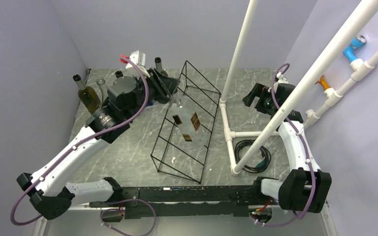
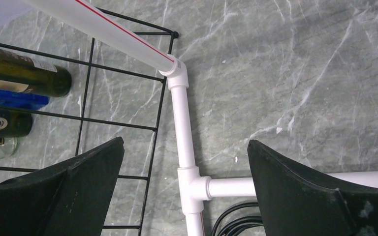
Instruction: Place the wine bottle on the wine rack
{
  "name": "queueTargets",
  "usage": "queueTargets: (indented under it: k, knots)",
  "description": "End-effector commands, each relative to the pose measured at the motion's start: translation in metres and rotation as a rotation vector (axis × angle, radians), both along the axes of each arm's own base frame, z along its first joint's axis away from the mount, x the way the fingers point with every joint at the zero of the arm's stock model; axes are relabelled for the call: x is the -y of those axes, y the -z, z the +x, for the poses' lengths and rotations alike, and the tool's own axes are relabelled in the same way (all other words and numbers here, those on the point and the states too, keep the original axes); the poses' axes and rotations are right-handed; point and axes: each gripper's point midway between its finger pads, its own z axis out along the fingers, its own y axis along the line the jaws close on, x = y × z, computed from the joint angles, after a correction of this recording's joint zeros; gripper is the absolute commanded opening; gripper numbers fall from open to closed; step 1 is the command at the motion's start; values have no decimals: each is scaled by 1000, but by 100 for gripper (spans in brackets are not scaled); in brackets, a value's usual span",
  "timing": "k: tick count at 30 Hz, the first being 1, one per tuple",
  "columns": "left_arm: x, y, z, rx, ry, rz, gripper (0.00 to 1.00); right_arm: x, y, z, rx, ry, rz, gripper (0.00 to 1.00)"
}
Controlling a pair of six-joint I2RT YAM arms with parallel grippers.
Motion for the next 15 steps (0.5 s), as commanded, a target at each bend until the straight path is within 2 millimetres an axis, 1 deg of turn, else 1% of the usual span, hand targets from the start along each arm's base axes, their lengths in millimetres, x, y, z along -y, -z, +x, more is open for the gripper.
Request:
queueTargets:
  k: [1,5,7,11,15]
  knots:
    - [2,-86,-51,194,157,-294,0,0,-8,5,45,-3,10,100]
    - [6,-62,-67,208,203,-275,0,1,-6,5,43,3,8,100]
    - [7,-48,-70,210,213,-267,0,0,-6,5,43,2,7,100]
    - [6,-36,-80,249,212,-293,0,4,-8,4,44,16,-9,100]
    - [10,-14,-89,239,182,-262,0,8,-10,2,50,34,-30,100]
